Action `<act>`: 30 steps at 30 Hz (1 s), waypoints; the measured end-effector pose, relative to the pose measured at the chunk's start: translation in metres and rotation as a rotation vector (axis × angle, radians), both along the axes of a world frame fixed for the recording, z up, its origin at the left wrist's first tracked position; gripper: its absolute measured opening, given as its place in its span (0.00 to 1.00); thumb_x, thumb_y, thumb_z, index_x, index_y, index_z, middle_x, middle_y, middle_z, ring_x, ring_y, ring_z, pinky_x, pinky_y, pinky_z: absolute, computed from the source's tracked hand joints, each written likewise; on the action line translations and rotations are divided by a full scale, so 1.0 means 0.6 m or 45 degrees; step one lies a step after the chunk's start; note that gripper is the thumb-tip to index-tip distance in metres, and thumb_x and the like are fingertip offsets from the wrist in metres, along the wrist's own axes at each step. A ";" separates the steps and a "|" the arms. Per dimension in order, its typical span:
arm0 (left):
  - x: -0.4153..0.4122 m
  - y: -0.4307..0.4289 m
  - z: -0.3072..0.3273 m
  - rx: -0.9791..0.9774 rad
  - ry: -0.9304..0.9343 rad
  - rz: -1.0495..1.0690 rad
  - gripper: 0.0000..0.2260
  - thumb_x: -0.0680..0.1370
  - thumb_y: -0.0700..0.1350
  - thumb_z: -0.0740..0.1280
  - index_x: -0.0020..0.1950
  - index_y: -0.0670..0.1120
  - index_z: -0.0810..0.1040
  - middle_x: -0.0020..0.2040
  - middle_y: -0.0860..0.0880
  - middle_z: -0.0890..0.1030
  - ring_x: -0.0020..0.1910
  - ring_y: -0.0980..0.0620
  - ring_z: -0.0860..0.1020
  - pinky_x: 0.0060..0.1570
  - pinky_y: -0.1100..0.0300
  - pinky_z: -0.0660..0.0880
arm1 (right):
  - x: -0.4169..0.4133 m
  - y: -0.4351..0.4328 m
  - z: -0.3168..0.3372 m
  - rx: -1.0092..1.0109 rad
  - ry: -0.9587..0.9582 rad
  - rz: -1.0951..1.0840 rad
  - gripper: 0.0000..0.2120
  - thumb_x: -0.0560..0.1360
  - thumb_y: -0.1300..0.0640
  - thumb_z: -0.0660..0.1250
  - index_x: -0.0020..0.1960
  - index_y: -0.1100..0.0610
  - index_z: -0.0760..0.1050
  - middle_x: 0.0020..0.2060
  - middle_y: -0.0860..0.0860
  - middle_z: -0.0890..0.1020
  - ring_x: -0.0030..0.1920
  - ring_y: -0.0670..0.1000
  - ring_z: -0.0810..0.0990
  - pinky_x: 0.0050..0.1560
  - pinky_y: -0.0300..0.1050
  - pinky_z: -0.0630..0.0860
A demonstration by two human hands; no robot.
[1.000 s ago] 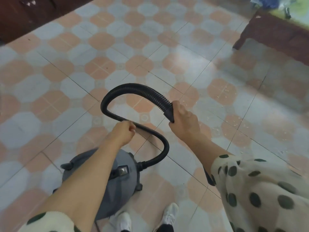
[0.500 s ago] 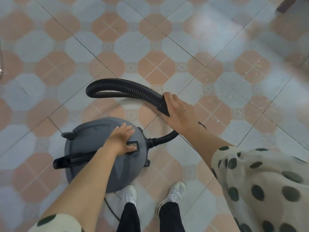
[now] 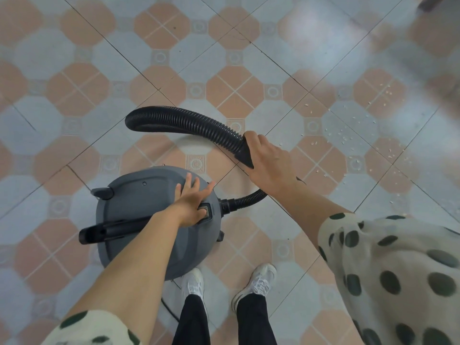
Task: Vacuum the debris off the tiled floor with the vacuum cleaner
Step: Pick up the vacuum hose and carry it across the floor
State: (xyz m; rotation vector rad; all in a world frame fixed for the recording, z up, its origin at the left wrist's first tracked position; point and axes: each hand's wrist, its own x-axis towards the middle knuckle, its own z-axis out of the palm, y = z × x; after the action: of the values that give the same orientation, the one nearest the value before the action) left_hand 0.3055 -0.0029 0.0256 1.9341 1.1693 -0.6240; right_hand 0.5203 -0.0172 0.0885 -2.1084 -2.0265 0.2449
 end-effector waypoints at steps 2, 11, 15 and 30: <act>0.001 -0.002 0.000 0.022 -0.008 0.032 0.36 0.78 0.38 0.59 0.77 0.57 0.42 0.78 0.44 0.41 0.73 0.47 0.28 0.72 0.48 0.34 | -0.005 -0.001 -0.001 -0.004 -0.011 0.006 0.24 0.65 0.63 0.76 0.57 0.62 0.71 0.41 0.55 0.76 0.33 0.54 0.69 0.29 0.43 0.63; 0.011 -0.003 -0.004 0.119 0.032 0.087 0.38 0.75 0.40 0.63 0.78 0.55 0.45 0.78 0.44 0.44 0.75 0.48 0.34 0.73 0.49 0.37 | -0.025 0.003 -0.009 -0.060 -0.037 0.060 0.23 0.69 0.61 0.73 0.60 0.61 0.70 0.44 0.55 0.77 0.35 0.57 0.78 0.28 0.45 0.68; 0.001 0.001 0.002 0.050 -0.033 0.091 0.38 0.77 0.41 0.64 0.78 0.56 0.44 0.78 0.44 0.44 0.75 0.48 0.32 0.72 0.49 0.36 | -0.029 0.012 -0.005 -0.025 -0.048 0.050 0.23 0.66 0.62 0.74 0.59 0.61 0.71 0.41 0.54 0.77 0.32 0.55 0.75 0.28 0.42 0.62; -0.009 0.006 0.004 -0.069 -0.106 0.095 0.46 0.72 0.30 0.61 0.75 0.64 0.39 0.77 0.44 0.38 0.72 0.51 0.27 0.70 0.48 0.33 | -0.037 0.020 0.004 -0.059 -0.073 0.059 0.23 0.69 0.61 0.73 0.61 0.60 0.71 0.44 0.54 0.78 0.37 0.56 0.79 0.31 0.43 0.62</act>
State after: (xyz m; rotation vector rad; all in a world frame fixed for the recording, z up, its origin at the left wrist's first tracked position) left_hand 0.3000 0.0004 0.0277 1.8449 1.1551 -0.5253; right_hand 0.4984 -0.0049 0.0908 -2.1211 -2.1232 0.2440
